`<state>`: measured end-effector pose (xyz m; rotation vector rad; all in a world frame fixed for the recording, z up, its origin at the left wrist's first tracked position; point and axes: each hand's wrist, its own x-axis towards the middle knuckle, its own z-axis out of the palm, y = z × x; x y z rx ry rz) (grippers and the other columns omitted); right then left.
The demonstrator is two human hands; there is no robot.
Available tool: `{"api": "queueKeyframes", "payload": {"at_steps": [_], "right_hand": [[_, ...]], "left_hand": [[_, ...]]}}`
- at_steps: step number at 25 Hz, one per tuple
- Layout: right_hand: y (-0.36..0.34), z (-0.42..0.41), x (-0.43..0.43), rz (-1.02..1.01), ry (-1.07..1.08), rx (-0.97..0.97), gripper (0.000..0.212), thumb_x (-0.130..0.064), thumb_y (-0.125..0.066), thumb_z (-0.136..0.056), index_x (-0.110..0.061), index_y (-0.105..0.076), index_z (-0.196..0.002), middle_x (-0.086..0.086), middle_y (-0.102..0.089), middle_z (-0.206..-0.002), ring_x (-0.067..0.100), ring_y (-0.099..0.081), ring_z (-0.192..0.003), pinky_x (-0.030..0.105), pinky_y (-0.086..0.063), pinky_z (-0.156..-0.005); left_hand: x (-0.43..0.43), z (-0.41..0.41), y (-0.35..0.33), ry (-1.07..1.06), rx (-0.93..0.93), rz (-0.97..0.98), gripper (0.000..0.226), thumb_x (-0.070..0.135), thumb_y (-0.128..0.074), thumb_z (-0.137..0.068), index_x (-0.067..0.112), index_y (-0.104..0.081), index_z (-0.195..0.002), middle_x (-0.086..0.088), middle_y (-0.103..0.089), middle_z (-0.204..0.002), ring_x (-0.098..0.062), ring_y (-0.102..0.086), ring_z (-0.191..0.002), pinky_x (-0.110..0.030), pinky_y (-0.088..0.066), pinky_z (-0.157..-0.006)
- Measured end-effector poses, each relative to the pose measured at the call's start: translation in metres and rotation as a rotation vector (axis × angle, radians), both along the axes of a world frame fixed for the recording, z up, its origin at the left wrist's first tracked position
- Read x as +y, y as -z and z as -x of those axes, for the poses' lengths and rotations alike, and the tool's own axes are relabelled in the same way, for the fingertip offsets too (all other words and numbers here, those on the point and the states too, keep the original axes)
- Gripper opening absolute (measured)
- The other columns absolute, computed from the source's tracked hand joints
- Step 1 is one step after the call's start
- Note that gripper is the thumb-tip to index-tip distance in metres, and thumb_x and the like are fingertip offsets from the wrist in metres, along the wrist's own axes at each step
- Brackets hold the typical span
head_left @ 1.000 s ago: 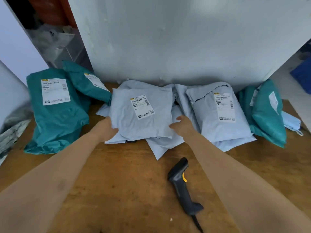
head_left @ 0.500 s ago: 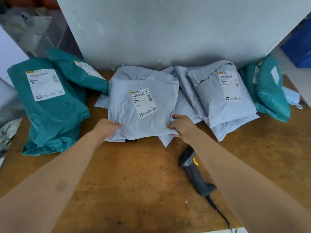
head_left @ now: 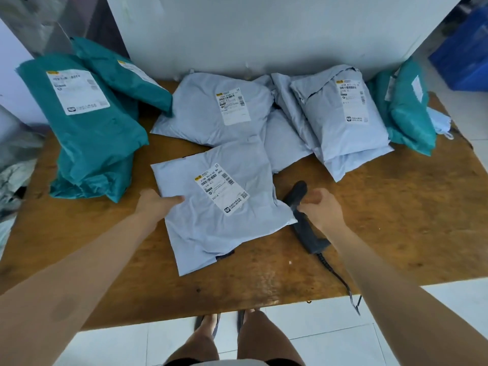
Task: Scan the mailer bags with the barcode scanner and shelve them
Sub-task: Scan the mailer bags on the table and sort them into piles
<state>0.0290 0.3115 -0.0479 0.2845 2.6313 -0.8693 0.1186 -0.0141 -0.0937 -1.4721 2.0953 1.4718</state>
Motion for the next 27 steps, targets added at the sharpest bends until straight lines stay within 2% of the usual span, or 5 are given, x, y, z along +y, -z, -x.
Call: {"api": "queueKeyframes", "payload": {"at_steps": [6,10,15,20,27], "right_hand": [[0.037,-0.02,0.003,-0.164,-0.231,-0.219,0.082,-0.024,-0.071,-0.076,-0.014,-0.027,-0.146,0.011,-0.054,-0.134,0.033,-0.055,-0.116,0.041,-0.049,-0.092],[0.044,-0.017,0.005,-0.124,-0.216,-0.14,0.051,-0.023,-0.069,-0.081,-0.007,-0.045,-0.124,0.012,-0.062,-0.107,0.031,-0.059,-0.096,0.035,-0.044,-0.071],[0.007,-0.011,-0.011,0.298,0.112,0.064,0.018,-0.005,-0.059,-0.078,-0.012,-0.055,-0.094,0.001,-0.055,-0.072,0.019,-0.052,-0.065,0.03,-0.042,-0.06],[-0.042,-0.026,-0.063,0.504,-0.315,-0.267,0.019,0.006,-0.064,-0.073,-0.01,-0.055,-0.074,0.0,-0.051,-0.043,0.015,-0.045,-0.036,0.023,-0.039,-0.045],[-0.046,-0.046,-0.101,0.544,-0.269,-0.555,0.009,0.003,-0.056,-0.073,-0.004,-0.051,-0.071,0.007,-0.046,-0.047,0.019,-0.04,-0.039,0.025,-0.035,-0.047]], "left_hand": [[0.027,-0.023,-0.004,0.007,-0.088,-0.108,0.059,0.023,-0.077,-0.078,0.0,-0.049,-0.125,-0.011,-0.057,-0.121,-0.033,-0.056,-0.113,-0.041,-0.049,-0.081],[0.038,-0.023,-0.014,-0.01,0.15,-0.108,0.038,0.007,-0.065,-0.086,0.001,-0.054,-0.122,-0.012,-0.061,-0.12,-0.023,-0.059,-0.096,-0.033,-0.048,-0.078],[0.025,-0.02,-0.033,-0.006,0.225,0.021,0.038,0.003,-0.057,-0.09,0.007,-0.048,-0.126,-0.006,-0.054,-0.11,-0.021,-0.052,-0.094,-0.032,-0.043,-0.075],[0.015,-0.023,-0.026,-0.092,0.187,-0.115,0.049,-0.001,-0.065,-0.081,0.007,-0.049,-0.127,-0.013,-0.058,-0.123,-0.028,-0.056,-0.097,-0.038,-0.049,-0.077],[0.013,-0.016,-0.035,-0.043,0.132,-0.137,0.054,0.0,-0.069,-0.081,0.006,-0.048,-0.131,-0.009,-0.055,-0.115,-0.023,-0.049,-0.094,-0.033,-0.041,-0.077]]}}
